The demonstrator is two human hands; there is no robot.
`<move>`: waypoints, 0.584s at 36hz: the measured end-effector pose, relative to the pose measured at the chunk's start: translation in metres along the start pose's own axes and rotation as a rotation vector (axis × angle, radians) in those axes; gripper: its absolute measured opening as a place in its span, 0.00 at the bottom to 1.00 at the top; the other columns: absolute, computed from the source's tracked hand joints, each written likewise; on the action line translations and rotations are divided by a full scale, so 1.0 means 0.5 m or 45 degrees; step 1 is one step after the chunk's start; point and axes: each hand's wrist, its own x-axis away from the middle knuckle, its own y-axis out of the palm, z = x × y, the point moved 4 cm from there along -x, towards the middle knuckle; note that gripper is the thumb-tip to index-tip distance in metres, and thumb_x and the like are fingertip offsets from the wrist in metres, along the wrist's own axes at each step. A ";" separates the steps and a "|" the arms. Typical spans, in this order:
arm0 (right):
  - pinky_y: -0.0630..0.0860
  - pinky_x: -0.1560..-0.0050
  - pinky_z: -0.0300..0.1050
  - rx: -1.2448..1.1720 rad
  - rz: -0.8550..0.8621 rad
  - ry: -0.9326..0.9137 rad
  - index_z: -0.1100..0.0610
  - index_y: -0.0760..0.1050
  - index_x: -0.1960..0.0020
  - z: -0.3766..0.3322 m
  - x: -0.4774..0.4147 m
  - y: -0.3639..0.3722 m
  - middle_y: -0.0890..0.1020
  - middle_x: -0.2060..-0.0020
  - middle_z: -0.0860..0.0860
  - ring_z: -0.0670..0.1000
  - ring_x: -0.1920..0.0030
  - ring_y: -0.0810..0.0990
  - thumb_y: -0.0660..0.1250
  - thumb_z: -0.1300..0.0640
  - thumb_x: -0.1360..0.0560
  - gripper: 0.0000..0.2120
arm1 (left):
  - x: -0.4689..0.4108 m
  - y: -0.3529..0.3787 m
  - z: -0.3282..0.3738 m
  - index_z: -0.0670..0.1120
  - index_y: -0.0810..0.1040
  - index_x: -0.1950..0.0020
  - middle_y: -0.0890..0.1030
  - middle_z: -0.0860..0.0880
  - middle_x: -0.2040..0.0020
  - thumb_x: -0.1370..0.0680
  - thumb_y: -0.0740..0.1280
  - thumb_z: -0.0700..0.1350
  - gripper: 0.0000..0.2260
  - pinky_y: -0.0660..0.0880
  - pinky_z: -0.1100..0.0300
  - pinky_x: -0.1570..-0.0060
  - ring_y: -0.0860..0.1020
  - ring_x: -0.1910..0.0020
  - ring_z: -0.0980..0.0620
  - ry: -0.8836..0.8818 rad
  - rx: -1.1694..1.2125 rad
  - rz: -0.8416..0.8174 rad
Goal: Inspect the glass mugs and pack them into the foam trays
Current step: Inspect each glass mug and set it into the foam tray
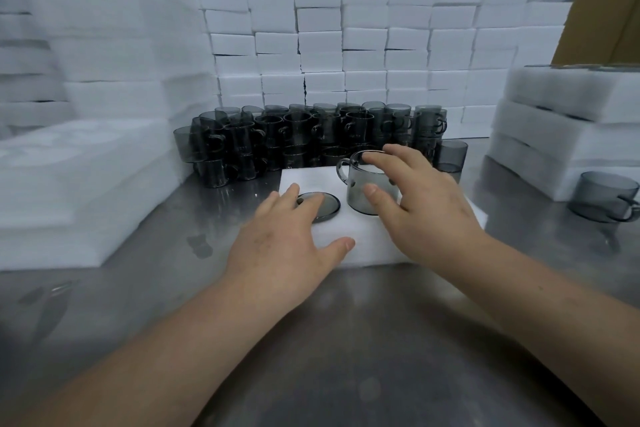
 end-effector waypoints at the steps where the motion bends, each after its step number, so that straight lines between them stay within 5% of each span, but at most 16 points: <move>1: 0.62 0.39 0.48 0.004 0.003 0.002 0.45 0.68 0.32 0.000 0.001 -0.001 0.66 0.30 0.48 0.52 0.40 0.74 0.59 0.47 0.24 0.20 | 0.000 0.000 0.000 0.61 0.65 0.33 0.63 0.55 0.28 0.35 0.55 0.69 0.31 0.61 0.57 0.35 0.56 0.29 0.53 0.000 -0.003 0.001; 21: 0.61 0.43 0.47 0.197 -0.099 -0.062 0.46 0.68 0.32 -0.011 -0.002 -0.013 0.68 0.33 0.48 0.53 0.39 0.72 0.54 0.48 0.24 0.21 | 0.000 -0.004 0.000 0.62 0.66 0.35 0.66 0.58 0.33 0.36 0.54 0.69 0.30 0.62 0.57 0.37 0.58 0.31 0.54 0.017 0.010 -0.002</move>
